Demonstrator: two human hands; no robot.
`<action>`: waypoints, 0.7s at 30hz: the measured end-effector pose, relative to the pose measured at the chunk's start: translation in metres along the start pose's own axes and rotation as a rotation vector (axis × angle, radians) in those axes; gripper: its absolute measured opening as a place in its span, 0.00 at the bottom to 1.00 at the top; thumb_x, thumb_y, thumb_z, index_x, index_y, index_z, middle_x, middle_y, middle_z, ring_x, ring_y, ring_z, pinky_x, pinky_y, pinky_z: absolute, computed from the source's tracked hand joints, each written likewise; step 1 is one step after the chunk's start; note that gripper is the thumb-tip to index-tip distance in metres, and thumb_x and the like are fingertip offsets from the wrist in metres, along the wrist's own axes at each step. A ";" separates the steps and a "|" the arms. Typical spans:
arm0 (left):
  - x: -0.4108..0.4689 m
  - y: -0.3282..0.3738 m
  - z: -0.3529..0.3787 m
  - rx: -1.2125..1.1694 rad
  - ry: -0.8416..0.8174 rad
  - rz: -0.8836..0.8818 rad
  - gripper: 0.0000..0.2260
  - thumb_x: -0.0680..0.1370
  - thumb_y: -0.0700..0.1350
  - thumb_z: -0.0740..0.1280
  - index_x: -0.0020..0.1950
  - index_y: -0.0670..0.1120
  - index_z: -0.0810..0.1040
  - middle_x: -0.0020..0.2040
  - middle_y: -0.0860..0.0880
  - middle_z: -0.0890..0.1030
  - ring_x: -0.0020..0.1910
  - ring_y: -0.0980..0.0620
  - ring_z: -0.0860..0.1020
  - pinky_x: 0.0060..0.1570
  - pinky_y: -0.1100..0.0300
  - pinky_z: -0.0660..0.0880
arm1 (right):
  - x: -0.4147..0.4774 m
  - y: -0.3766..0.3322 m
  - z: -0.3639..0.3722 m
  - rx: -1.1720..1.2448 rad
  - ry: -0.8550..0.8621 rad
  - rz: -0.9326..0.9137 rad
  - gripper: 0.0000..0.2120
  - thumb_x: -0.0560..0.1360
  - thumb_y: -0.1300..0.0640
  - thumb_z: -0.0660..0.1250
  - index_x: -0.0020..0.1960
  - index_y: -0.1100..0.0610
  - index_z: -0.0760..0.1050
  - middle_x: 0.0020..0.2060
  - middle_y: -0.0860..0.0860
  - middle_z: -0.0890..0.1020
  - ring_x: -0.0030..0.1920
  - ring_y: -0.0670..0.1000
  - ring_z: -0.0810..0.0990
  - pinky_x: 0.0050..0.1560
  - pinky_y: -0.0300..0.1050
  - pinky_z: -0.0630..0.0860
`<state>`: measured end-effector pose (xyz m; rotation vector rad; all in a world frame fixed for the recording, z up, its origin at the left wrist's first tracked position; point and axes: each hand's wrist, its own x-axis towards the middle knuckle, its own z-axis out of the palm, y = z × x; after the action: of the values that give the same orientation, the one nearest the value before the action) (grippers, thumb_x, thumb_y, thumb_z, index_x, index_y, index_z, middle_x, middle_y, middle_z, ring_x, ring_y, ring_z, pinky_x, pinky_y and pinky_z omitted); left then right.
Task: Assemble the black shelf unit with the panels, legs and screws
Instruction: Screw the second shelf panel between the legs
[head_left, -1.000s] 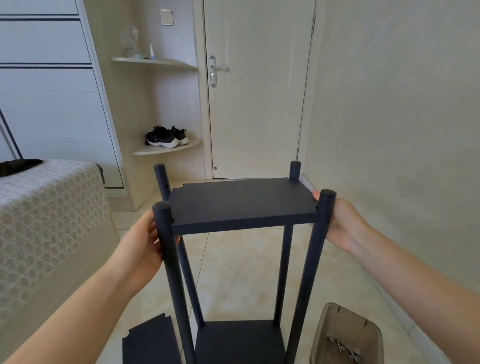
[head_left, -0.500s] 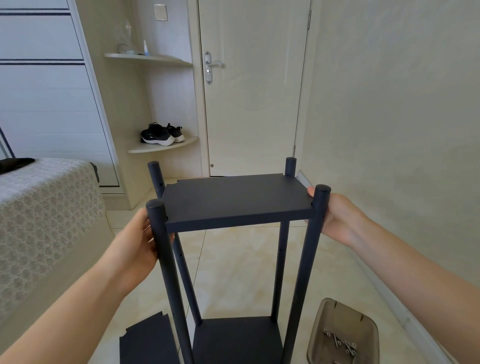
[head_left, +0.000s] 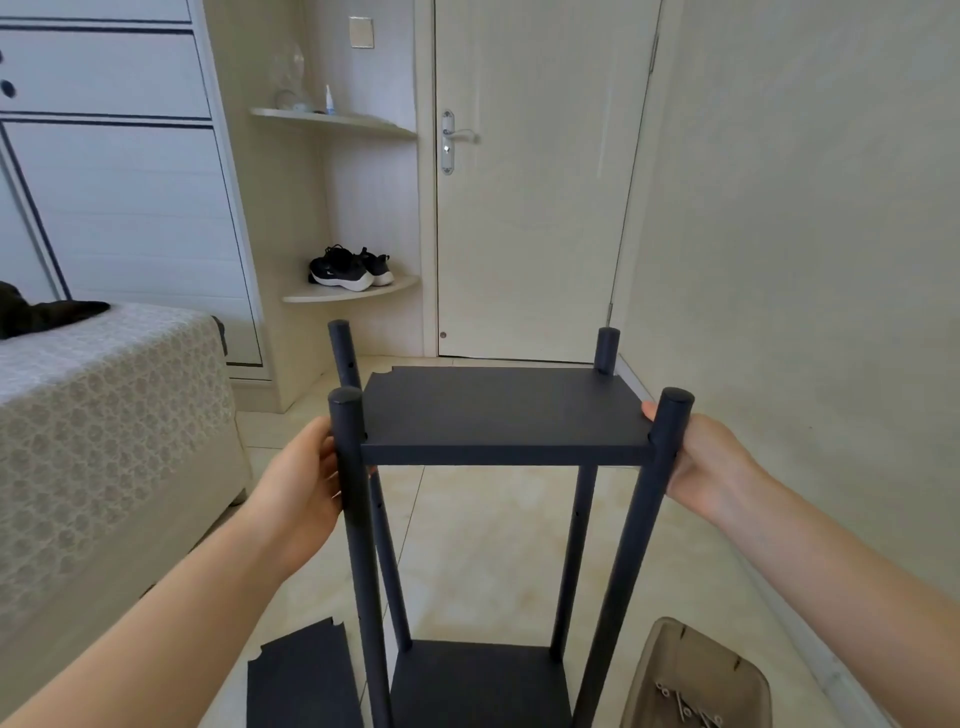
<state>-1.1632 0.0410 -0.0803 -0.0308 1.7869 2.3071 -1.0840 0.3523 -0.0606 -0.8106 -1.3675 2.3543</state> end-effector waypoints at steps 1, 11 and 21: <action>0.000 0.000 0.000 0.011 0.005 0.009 0.11 0.84 0.53 0.57 0.54 0.50 0.77 0.56 0.46 0.81 0.59 0.47 0.77 0.67 0.48 0.67 | -0.001 0.000 0.001 -0.008 0.006 0.004 0.06 0.81 0.59 0.62 0.50 0.59 0.76 0.35 0.51 0.79 0.33 0.48 0.77 0.28 0.39 0.75; 0.004 -0.006 -0.007 0.052 0.145 0.053 0.12 0.85 0.49 0.57 0.59 0.46 0.78 0.56 0.46 0.81 0.62 0.44 0.76 0.69 0.44 0.69 | 0.001 0.010 0.011 0.034 0.154 -0.115 0.07 0.78 0.63 0.63 0.53 0.59 0.78 0.40 0.51 0.80 0.40 0.51 0.79 0.39 0.43 0.76; -0.001 -0.013 0.010 0.033 0.217 0.067 0.09 0.84 0.43 0.58 0.49 0.45 0.77 0.50 0.43 0.80 0.54 0.44 0.77 0.62 0.48 0.71 | -0.014 0.025 0.025 0.018 0.164 -0.148 0.11 0.79 0.69 0.60 0.41 0.56 0.71 0.44 0.56 0.80 0.45 0.56 0.79 0.54 0.53 0.78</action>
<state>-1.1584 0.0535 -0.0903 -0.2277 1.9553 2.4010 -1.0878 0.3149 -0.0684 -0.8457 -1.2904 2.1347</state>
